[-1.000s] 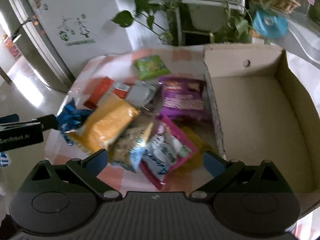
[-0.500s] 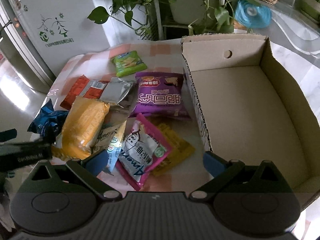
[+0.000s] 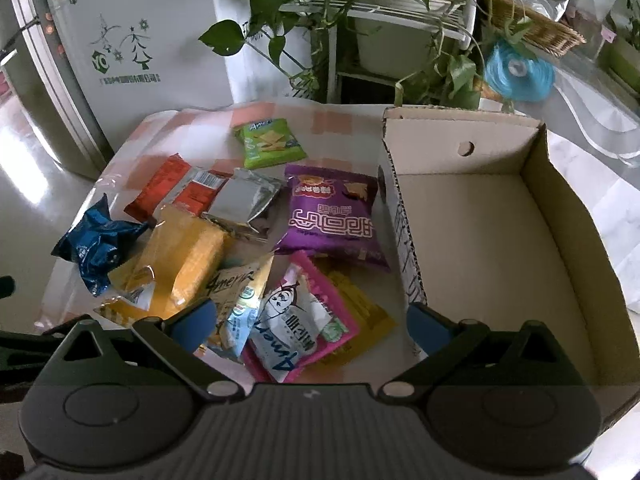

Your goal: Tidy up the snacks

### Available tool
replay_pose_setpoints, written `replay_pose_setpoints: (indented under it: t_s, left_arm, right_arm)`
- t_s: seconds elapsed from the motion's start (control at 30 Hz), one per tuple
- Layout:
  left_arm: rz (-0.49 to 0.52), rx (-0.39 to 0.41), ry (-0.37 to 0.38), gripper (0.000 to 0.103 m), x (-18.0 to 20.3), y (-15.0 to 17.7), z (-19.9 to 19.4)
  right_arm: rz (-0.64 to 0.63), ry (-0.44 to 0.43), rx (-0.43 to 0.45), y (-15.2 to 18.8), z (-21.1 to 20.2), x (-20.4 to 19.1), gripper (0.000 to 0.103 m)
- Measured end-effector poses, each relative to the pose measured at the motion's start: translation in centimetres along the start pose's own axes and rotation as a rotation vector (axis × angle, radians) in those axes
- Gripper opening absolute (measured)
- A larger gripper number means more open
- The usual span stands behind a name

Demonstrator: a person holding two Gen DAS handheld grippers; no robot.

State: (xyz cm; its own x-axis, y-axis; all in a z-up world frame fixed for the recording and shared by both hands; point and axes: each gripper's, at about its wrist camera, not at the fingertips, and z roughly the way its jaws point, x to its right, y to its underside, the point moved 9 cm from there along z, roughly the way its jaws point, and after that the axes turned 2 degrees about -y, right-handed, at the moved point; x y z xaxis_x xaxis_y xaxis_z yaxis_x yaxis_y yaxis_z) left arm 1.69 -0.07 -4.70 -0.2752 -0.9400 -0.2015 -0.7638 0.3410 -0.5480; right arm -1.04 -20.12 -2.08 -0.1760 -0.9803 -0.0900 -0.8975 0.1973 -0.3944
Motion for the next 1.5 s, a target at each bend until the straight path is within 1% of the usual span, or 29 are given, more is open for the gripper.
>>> replay_pose_setpoints:
  t_s: [0.13,0.23,0.4,0.53,0.87,1.27,1.5]
  left_arm:
    - [-0.031,0.014,0.024,0.102,0.0,-0.7,-1.1]
    - [-0.046,0.026,0.029,0.102,0.0,-1.1,-1.6]
    - [-0.078,0.04,0.038,0.102,-0.4,-1.6,-2.1]
    - [-0.095,0.047,0.046,0.102,-0.5,-2.0,-2.4]
    - [-0.091,0.061,0.03,0.102,-0.4,-2.2,-2.6]
    - [-0.088,0.057,0.006,0.102,-0.5,-2.4,-2.6]
    - [-0.12,0.032,0.011,0.102,-0.6,-2.3,-2.3]
  right_arm:
    - [-0.027,0.023,0.008,-0.1,-0.1,-0.7,0.103]
    - [-0.065,0.039,0.052,-0.6,-0.7,-1.3,0.103]
    - [-0.09,0.073,0.109,-1.2,-1.7,-1.9,0.103]
    - [-0.082,0.048,0.093,-1.1,-1.7,-2.2,0.103]
    - [-0.051,0.048,0.074,-0.6,-1.5,-2.2,0.103]
    - [-0.059,0.075,0.075,-0.6,-1.5,-2.1,0.103]
    - [-0.07,0.098,0.073,-0.4,-1.4,-2.4,0.103]
